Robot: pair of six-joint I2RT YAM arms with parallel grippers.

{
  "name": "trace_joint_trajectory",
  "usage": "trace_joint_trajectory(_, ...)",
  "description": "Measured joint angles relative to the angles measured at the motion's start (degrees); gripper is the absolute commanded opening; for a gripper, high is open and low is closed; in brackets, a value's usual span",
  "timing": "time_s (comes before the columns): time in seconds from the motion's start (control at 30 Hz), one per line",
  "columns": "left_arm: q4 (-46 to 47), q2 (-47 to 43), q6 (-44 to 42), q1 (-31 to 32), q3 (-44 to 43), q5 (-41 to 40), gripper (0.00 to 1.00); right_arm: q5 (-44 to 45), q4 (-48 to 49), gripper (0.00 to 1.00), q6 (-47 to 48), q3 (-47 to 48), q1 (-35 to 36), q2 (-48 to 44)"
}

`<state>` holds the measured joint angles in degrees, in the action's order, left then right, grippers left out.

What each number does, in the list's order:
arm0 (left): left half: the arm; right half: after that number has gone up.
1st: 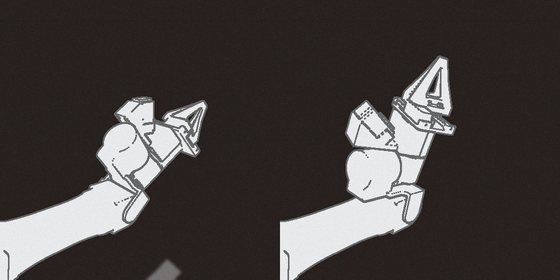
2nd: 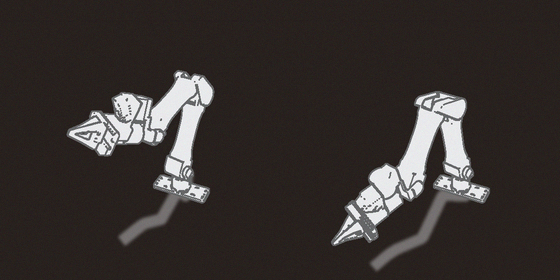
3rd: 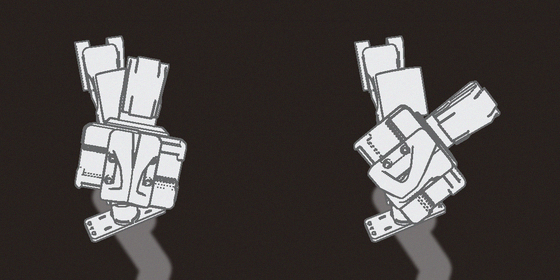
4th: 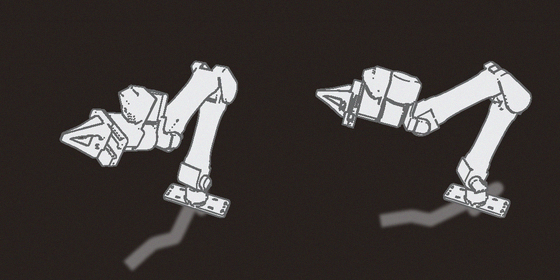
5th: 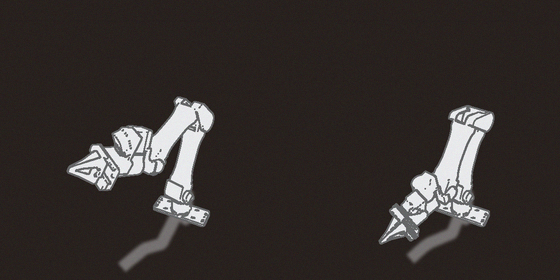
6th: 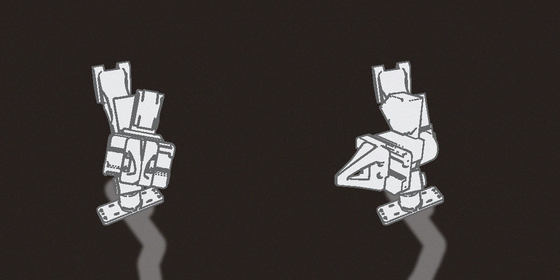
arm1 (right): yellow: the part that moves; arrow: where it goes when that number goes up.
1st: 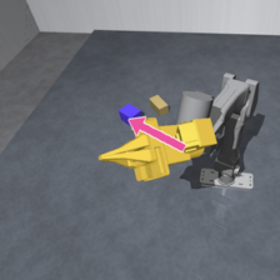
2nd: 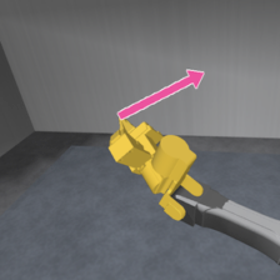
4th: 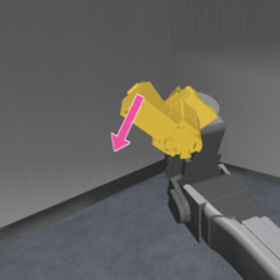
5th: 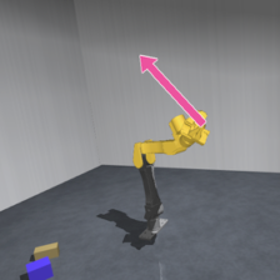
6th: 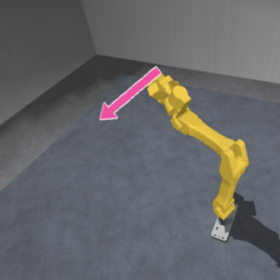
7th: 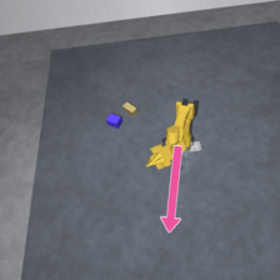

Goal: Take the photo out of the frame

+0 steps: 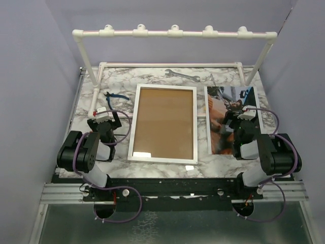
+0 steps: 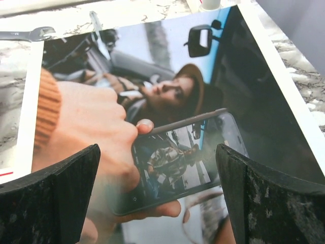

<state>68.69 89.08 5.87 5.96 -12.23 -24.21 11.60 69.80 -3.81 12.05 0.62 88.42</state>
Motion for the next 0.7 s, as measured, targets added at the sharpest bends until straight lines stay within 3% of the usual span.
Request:
trace_joint_trajectory(0.13,1.90,5.07,-1.38,-0.59,-1.49,4.13,0.99,0.02,1.29,1.00,0.07,0.33,0.00,0.07)
trace_joint_trajectory(0.3,1.99,5.35,-2.56,-0.59,-3.32,7.98,0.99,0.00,1.29,1.00,0.04,0.46,0.00,0.07)
trace_joint_trajectory(0.7,1.97,5.35,-3.58,-0.24,-3.32,8.81,0.99,0.00,1.68,1.00,0.07,0.46,0.00,0.07)
